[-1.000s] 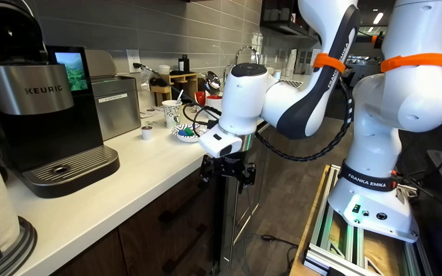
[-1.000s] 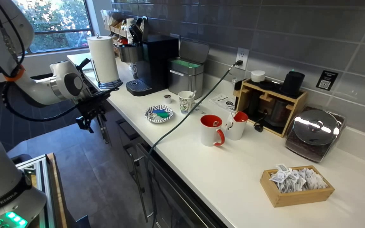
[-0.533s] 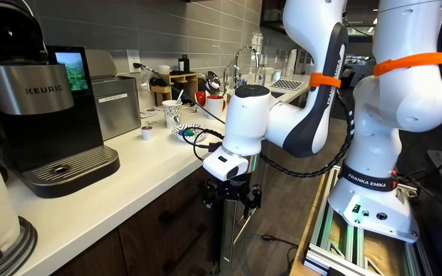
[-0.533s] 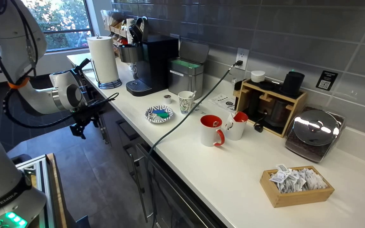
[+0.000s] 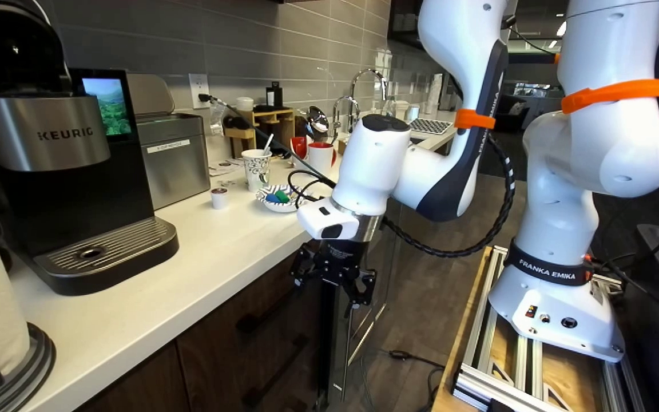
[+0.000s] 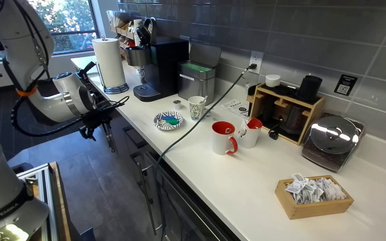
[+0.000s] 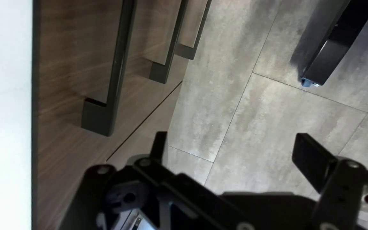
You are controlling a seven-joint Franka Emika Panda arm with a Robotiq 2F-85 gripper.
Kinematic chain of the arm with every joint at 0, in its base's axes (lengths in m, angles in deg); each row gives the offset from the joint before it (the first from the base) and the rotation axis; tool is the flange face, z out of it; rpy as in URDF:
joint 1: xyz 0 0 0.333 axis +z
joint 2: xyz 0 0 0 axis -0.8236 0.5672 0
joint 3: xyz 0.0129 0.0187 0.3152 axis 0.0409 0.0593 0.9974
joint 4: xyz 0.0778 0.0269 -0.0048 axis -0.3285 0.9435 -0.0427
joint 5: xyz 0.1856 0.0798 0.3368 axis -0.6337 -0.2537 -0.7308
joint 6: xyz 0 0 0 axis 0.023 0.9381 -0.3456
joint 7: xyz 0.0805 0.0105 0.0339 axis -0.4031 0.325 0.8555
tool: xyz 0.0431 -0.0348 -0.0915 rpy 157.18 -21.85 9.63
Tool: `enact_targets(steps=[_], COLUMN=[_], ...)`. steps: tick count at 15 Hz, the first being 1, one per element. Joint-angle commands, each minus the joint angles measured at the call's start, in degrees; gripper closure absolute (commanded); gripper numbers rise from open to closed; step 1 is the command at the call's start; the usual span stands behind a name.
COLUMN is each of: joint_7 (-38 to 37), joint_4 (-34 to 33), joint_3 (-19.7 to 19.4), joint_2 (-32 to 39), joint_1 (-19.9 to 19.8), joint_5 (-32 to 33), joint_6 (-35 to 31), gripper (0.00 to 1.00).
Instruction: Open the top drawer
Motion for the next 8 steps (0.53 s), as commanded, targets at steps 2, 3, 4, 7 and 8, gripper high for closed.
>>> enact_targets(steps=[2, 3, 4, 7, 8], joint_7=[-11.97, -14.47, -17.17, -25.64, -28.84], joint_4=[0.24, 0.33, 0.37, 0.46, 0.46], joint_3=[-2.05, -2.13, -2.2, -2.0, -1.9], joint_2=[0.05, 0.19, 0.18, -0.01, -0.25], joint_1=[3.16, 3.65, 4.13, 5.91, 6.62], joint_5=[11.21, 13.37, 15.33, 20.17, 21.5], joint_6=[2.28, 2.31, 2.24, 3.0, 3.53], gripper=[0.0, 0.0, 0.0, 0.0, 0.0])
